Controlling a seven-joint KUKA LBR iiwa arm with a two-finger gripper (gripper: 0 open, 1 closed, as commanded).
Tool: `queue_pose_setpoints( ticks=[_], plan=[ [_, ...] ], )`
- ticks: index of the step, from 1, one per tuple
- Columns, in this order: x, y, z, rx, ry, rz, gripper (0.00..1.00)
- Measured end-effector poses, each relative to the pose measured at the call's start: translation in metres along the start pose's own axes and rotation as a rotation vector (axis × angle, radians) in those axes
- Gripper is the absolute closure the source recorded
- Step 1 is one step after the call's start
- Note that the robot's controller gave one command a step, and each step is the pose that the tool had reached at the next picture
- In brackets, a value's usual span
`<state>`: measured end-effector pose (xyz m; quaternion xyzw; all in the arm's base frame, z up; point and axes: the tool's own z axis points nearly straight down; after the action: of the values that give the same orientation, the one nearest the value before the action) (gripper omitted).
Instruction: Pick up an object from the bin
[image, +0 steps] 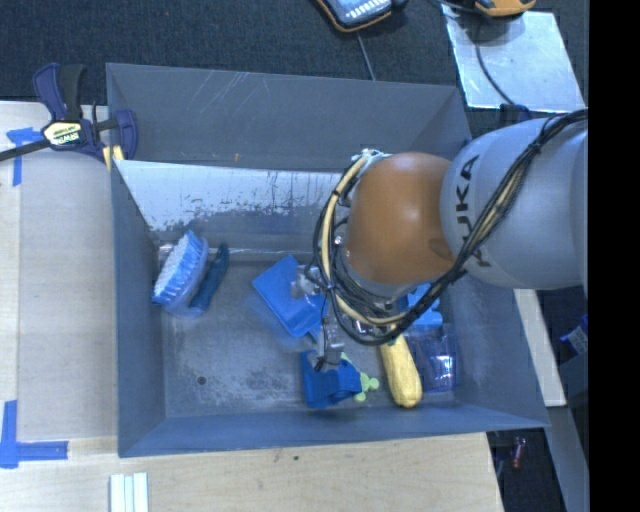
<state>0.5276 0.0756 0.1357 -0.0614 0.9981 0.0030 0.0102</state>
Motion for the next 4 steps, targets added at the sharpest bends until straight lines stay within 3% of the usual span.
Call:
queue_pose_setpoints(
  ticks=[1,2,3,4],
  plan=[
    [-0.028,-0.021,0.014,0.001,-0.003,-0.106,0.0],
    [-0.029,-0.026,0.067,0.003,0.008,-0.089,0.0],
    [-0.028,-0.069,0.057,0.005,-0.009,-0.1,0.0],
    [-0.031,-0.041,0.065,0.0,-0.003,-0.086,1.0]
  ],
)
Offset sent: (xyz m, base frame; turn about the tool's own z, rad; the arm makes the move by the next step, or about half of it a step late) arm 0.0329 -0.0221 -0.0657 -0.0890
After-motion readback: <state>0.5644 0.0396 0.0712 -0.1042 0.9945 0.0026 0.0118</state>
